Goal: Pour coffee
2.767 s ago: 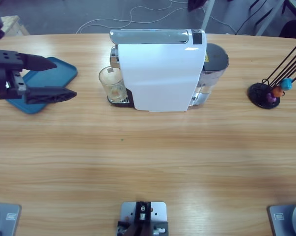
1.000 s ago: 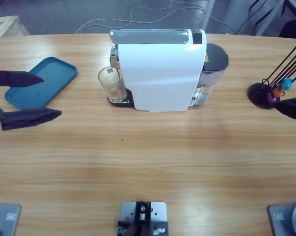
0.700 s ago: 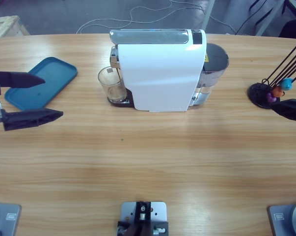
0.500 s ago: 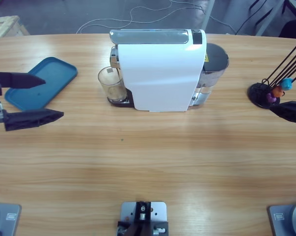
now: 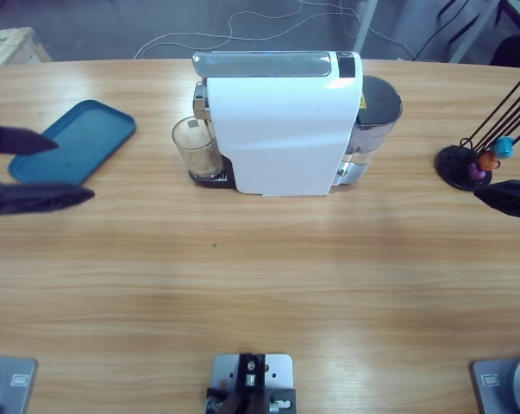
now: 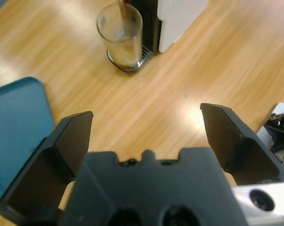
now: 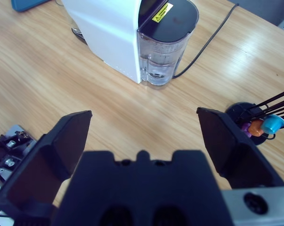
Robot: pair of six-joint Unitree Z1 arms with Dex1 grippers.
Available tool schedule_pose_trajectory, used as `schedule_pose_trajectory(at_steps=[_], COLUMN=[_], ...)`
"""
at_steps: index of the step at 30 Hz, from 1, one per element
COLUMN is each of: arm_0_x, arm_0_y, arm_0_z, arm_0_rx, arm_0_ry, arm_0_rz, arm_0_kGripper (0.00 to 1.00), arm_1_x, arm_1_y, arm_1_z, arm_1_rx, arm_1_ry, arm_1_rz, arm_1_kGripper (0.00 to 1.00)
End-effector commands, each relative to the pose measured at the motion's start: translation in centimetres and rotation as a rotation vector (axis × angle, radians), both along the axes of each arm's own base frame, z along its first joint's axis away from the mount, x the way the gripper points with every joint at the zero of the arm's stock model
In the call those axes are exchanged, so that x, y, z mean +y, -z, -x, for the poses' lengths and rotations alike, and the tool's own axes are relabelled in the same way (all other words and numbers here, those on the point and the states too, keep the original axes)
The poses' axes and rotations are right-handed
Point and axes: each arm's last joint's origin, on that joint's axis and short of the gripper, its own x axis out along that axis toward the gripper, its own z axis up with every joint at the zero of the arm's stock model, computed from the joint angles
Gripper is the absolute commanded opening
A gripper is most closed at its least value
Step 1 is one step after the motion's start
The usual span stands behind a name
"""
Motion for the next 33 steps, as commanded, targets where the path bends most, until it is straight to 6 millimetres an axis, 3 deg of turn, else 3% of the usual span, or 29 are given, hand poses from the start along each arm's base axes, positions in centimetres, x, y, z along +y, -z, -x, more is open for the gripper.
schedule_pose_trajectory(at_steps=[1, 9, 20, 33], arm_0_x=[-2.1, -1.1, 0.4, 0.8], arm_0_y=[1.7, 1.2, 2.1, 2.7], arm_0_z=[-2.3, -0.9, 0.8, 1.3], arm_0_rx=[0.054, 0.007, 0.024, 0.024], arm_0_ry=[-0.021, -0.002, -0.027, -0.035], arm_0_rz=[-0.023, 0.046, 0.068, 0.078], arm_0_kGripper=[1.000, 1.000, 1.000, 1.000], arm_1_x=[-0.1, -0.2, -0.3, -0.7], arm_1_y=[-0.2, -0.1, -0.3, -0.4], arm_1_z=[0.5, 0.7, 0.8, 1.4], arm_1_rx=[0.010, 0.013, 0.011, 0.014], arm_1_ry=[-0.020, -0.027, -0.028, -0.034], arm_1_rz=[-0.022, -0.026, -0.029, -0.032], arm_1_kGripper=[1.000, 1.000, 1.000, 1.000])
